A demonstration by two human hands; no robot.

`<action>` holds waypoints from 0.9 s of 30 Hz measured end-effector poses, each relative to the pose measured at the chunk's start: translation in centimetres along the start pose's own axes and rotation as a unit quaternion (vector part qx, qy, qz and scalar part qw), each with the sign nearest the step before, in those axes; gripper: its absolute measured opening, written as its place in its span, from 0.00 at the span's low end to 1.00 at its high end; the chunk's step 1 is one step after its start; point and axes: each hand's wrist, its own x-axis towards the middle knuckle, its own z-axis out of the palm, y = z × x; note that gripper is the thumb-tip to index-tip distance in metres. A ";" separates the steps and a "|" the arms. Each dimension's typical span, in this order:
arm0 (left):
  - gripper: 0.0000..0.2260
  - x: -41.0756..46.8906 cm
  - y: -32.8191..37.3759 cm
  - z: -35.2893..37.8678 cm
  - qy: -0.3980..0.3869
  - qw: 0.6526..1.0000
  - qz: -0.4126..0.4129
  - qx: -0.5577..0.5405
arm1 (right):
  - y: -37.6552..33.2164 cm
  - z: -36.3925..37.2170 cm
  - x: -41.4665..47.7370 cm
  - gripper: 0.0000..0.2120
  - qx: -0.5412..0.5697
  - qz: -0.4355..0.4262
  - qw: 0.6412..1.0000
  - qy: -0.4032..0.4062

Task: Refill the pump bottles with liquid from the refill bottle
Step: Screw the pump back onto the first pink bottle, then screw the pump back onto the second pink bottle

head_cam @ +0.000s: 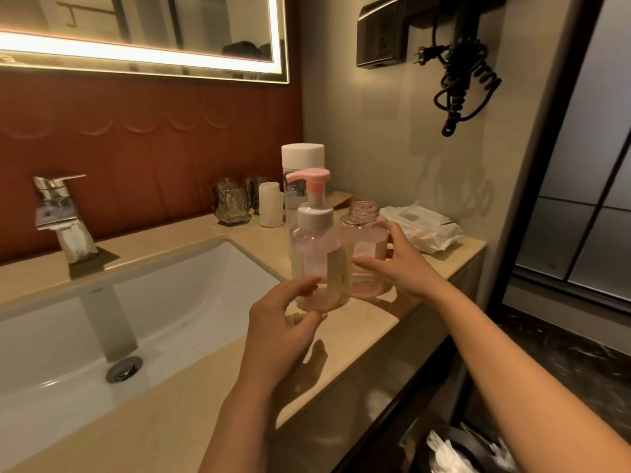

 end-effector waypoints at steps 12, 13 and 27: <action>0.19 0.1 -0.4 0.0 0.049 0.998 -0.026 -0.013 | -1.3 1.0 -5.7 0.39 0.018 -0.039 0.999 0.014; 0.19 0.1 -0.3 0.0 0.058 0.998 -0.025 -0.016 | -1.5 1.2 -6.1 0.37 0.022 -0.041 0.999 0.012; 0.16 -0.1 0.8 0.0 0.100 0.991 -0.056 -0.072 | -4.1 5.1 -7.5 0.37 0.047 -0.075 0.995 -0.047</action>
